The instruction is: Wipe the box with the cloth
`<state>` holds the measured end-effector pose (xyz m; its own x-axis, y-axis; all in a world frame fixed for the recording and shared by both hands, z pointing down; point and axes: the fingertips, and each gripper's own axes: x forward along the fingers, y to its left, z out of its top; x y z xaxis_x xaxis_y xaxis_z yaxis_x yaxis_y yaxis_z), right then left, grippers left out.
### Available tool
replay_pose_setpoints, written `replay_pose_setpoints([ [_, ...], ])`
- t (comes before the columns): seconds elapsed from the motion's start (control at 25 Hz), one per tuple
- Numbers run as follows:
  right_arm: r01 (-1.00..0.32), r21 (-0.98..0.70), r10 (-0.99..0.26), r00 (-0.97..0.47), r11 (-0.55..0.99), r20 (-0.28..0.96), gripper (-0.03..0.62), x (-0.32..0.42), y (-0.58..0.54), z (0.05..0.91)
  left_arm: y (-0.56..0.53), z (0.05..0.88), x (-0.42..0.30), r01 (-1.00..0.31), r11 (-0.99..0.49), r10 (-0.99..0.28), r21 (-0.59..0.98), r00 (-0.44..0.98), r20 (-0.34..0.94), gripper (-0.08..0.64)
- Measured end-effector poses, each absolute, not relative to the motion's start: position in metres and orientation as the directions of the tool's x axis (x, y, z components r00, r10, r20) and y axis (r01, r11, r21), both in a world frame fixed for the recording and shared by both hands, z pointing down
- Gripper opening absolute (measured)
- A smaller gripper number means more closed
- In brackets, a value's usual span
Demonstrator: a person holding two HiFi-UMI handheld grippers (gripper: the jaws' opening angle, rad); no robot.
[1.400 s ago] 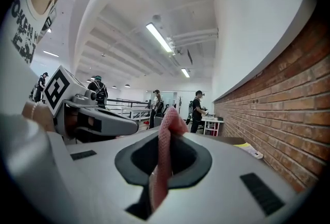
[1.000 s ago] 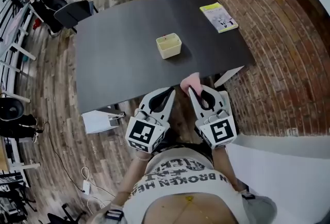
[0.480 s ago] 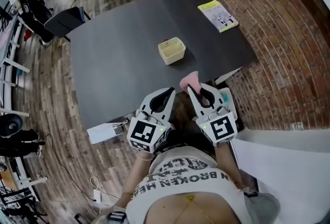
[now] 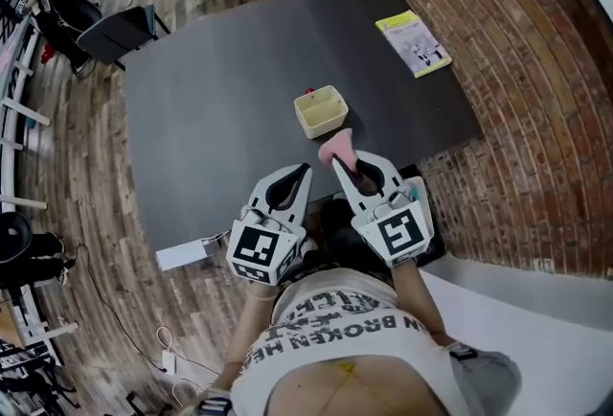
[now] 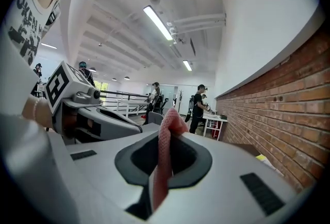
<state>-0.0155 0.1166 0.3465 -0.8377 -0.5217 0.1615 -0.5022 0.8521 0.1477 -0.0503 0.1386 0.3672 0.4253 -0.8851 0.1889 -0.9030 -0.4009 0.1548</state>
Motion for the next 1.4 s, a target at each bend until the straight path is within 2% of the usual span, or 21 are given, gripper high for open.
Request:
replay_pose_setpoints([
  [0.56, -0.449, 0.116, -0.463, -0.871, 0.886, 0.166, 0.017, -0.009, -0.023, 0.345, -0.002, 0.366, -0.034, -0.909, -0.398, -0.875, 0.123, 0.417, 0.247, 0.008],
  [0.96, -0.457, 0.095, -0.465, -0.850, 0.885, 0.247, 0.017, 0.023, -0.087, 0.372, -0.051, 0.423, -0.046, -0.925, -0.355, -0.843, 0.136, 0.380, 0.382, 0.008],
  [1.2, -0.495, 0.051, -0.488, -0.825, 0.867, 0.284, 0.017, 0.025, -0.105, 0.394, -0.066, 0.475, -0.055, -0.893, -0.446, -0.723, 0.057, 0.397, 0.566, 0.009],
  [1.32, -0.526, 0.050, -0.515, -0.802, 0.849, 0.303, 0.017, 0.025, -0.110, 0.398, -0.069, 0.503, -0.054, -0.848, -0.530, -0.627, 0.025, 0.411, 0.662, 0.061],
  [1.4, -0.549, 0.050, -0.533, -0.782, 0.835, 0.322, 0.017, 0.026, -0.110, 0.402, -0.068, 0.525, -0.051, -0.805, -0.593, -0.563, 0.010, 0.423, 0.710, 0.064],
])
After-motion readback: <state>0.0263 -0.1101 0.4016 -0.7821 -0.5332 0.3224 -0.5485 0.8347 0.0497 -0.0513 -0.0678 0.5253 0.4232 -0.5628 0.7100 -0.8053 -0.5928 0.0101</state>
